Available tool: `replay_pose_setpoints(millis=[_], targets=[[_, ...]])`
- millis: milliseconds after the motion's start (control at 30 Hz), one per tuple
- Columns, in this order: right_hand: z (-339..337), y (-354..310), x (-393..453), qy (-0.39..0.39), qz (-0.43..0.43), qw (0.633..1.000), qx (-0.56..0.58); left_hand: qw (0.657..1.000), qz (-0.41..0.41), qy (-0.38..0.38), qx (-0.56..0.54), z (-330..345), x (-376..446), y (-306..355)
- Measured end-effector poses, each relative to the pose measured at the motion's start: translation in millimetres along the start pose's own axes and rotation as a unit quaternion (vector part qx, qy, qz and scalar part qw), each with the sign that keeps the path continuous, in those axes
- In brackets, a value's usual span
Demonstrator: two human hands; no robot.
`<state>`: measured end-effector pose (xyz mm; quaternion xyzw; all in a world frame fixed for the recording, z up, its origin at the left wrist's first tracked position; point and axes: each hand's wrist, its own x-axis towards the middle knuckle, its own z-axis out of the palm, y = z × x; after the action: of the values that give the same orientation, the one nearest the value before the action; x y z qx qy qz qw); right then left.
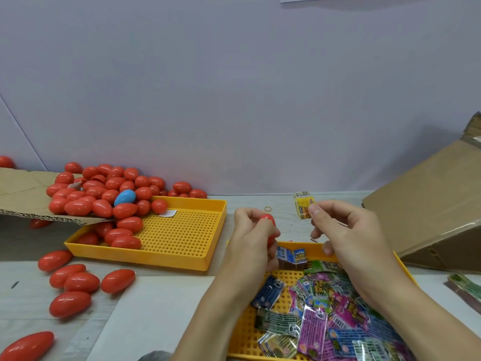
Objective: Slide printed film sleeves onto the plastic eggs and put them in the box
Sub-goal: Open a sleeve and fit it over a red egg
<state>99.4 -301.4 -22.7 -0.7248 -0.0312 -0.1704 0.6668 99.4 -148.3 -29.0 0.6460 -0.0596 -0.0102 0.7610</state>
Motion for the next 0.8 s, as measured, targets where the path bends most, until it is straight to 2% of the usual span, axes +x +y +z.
replay_pose_setpoints(millis=[100, 267, 633, 800], targets=[[0.4, 0.5, 0.0, -0.015, -0.017, 1.000, -0.018, 0.998, 0.009, 0.004, 0.054, 0.6, -0.3, -1.9], [0.5, 1.1, -0.1, -0.032, -0.028, 0.999, -0.030, 0.996, 0.043, 0.004, 0.074, -0.7, -1.1, 0.7], [0.7, -1.9, -1.7, -0.051, -0.052, 0.997, -0.011, 0.995, 0.071, 0.004, 0.076, -4.7, 1.1, -3.1], [0.4, -3.5, -2.5, -0.055, -0.050, 0.997, -0.004, 0.997, 0.073, -0.010, 0.034, -4.1, 2.0, -2.8]])
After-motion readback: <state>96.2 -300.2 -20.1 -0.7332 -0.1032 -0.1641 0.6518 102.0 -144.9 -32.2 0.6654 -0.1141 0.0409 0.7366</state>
